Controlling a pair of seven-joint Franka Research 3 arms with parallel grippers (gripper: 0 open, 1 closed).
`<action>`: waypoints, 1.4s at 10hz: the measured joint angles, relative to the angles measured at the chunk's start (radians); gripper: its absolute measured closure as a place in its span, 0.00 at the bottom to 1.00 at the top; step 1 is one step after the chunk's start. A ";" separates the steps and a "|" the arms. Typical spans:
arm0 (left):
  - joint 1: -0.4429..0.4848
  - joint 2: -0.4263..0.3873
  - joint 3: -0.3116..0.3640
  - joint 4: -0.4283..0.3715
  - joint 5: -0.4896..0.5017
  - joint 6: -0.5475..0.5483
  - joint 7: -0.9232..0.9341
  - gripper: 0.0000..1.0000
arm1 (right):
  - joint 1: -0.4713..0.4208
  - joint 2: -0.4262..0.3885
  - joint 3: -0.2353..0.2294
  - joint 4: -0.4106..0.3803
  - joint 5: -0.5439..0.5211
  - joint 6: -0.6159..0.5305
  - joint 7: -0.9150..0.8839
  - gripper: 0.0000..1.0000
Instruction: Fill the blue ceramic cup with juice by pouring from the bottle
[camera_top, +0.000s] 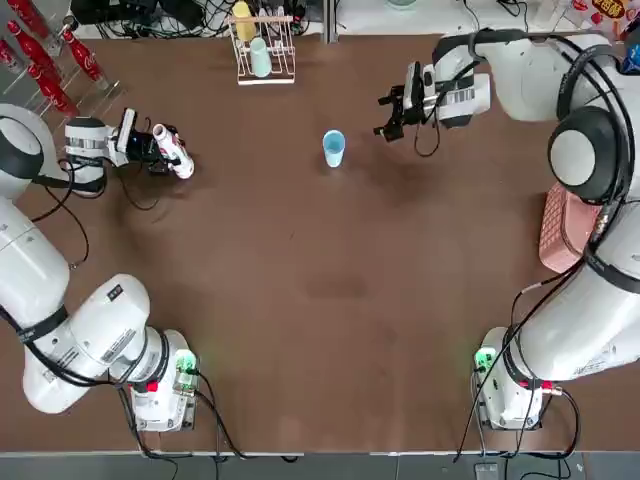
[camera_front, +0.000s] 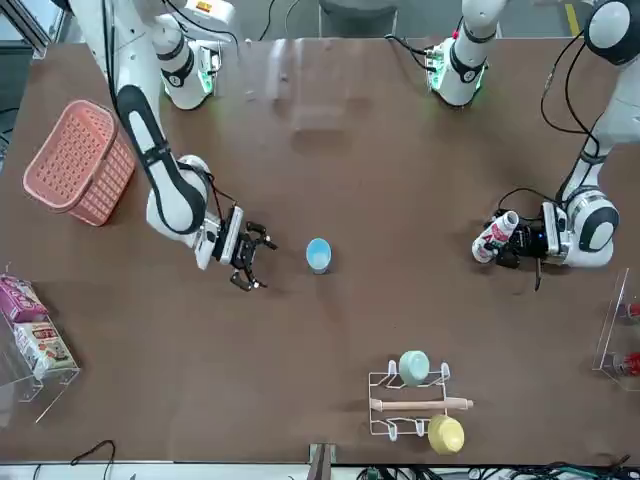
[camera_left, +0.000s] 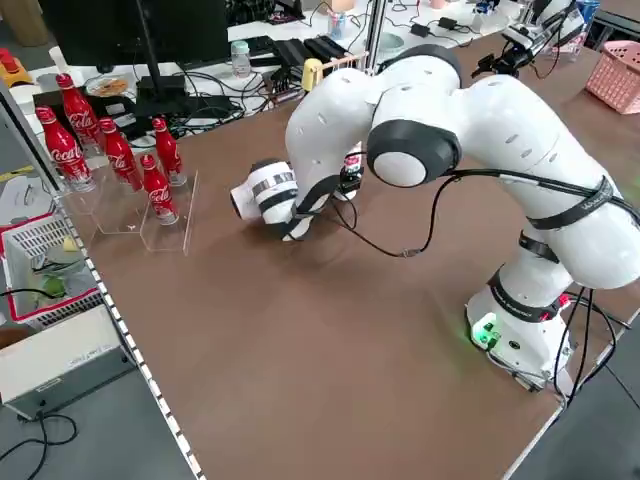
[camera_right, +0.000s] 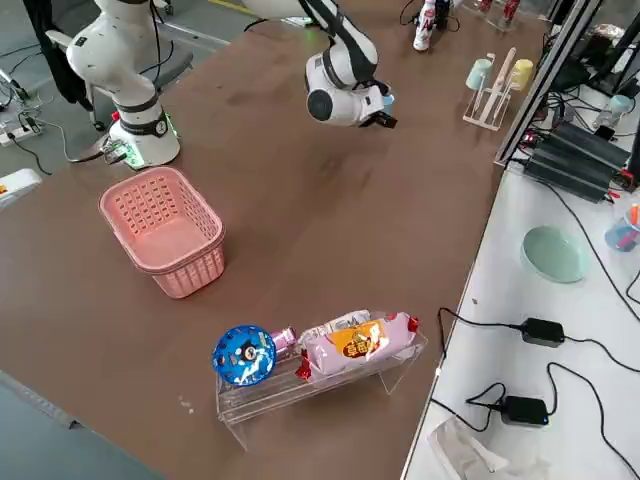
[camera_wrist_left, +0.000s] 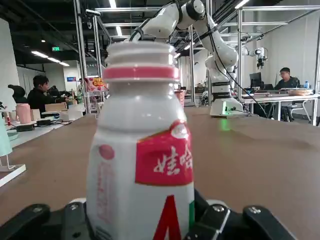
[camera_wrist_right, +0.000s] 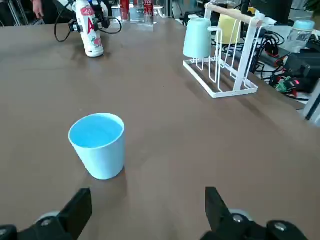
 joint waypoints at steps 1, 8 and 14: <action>0.000 0.000 0.000 0.002 0.000 0.001 0.000 0.41 | -0.024 -0.026 -0.002 0.011 -0.105 0.005 0.078 0.00; 0.001 -0.001 -0.002 0.012 0.000 0.004 -0.002 0.08 | -0.124 -0.073 -0.050 0.228 -0.907 -0.081 1.041 0.00; 0.023 -0.019 0.000 0.027 0.000 0.004 -0.003 0.00 | -0.232 -0.079 -0.061 0.543 -1.419 -0.419 2.012 0.00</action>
